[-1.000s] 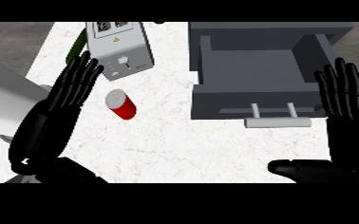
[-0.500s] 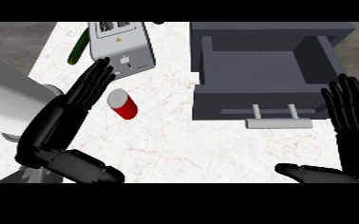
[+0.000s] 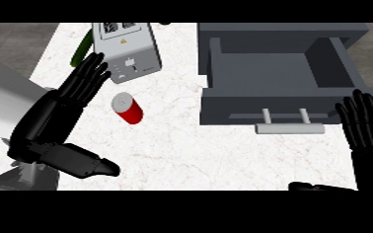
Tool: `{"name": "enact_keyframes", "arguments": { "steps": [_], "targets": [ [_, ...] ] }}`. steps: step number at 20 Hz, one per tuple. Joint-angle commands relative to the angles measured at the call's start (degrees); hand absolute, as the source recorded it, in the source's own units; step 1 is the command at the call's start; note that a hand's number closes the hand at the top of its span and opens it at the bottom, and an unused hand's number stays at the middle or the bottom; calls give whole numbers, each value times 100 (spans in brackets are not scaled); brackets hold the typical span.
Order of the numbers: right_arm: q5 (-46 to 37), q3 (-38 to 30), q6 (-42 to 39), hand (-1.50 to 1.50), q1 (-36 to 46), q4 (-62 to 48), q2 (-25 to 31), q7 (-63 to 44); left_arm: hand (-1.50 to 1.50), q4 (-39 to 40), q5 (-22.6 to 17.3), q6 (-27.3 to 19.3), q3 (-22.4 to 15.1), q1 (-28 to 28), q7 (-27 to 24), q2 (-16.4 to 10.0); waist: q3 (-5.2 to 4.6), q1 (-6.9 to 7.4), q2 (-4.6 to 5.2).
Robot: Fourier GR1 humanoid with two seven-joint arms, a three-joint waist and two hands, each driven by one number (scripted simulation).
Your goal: Pick up the can, place it into the drawer and close the drawer
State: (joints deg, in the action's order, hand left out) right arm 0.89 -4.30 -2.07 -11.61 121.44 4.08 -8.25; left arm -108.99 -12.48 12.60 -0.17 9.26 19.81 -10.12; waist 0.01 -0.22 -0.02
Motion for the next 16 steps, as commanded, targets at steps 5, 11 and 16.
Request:
{"name": "enact_keyframes", "arguments": {
  "steps": [5, 11, 16],
  "targets": [
    [534, -559, -493, -150, -368, 101, 190, 241, -150, 979, 169, 64, 303, 427, -386, 70, -1, -26, 2],
    [-79, -175, -480, -150, -552, -163, -137, 676, -150, 1600, 570, 79, 105, 462, -870, 278, -1, -15, 1],
    [213, -489, -655, -150, -443, -121, -37, 468, -150, 1618, 416, 326, 318, 217, -1078, 189, -1, -2, -1]
  ]
}}
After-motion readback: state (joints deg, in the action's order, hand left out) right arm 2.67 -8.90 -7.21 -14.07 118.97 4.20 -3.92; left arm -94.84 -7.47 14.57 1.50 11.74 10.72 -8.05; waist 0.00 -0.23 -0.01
